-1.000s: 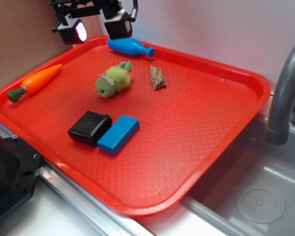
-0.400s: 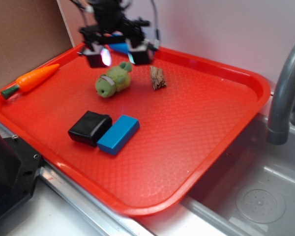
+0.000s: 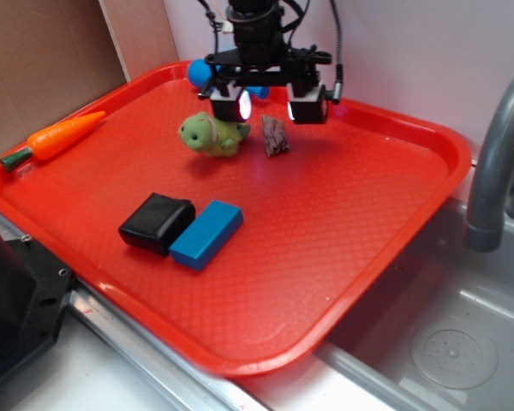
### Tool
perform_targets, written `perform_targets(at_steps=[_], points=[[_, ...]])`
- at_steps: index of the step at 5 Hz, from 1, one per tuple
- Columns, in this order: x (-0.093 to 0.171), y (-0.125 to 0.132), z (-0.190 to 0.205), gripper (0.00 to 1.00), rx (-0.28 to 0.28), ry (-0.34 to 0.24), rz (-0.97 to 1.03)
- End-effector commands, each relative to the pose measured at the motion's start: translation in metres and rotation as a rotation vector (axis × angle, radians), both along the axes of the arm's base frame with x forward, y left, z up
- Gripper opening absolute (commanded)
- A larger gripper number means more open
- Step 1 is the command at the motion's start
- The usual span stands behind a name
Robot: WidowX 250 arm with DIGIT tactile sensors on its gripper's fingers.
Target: Grab the wood chip.
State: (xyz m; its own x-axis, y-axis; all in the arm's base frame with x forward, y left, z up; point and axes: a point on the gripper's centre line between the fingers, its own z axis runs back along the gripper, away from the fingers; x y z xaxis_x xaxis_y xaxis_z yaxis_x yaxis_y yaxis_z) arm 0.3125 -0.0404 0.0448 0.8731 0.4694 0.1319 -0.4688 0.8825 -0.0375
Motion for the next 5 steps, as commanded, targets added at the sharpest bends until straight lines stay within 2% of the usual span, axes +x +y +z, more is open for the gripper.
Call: perform_targets(at_steps=[1, 3, 4, 5], points=[[0.021, 0.006, 0.017, 1.00, 0.001, -0.040, -0.006], [0.003, 0.027, -0.003, 1.00, -0.006, 0.022, 0.071], [0.007, 0.025, -0.018, 1.00, -0.050, 0.038, 0.040], [0.015, 0.008, -0.033, 1.00, 0.006, 0.092, 0.028]])
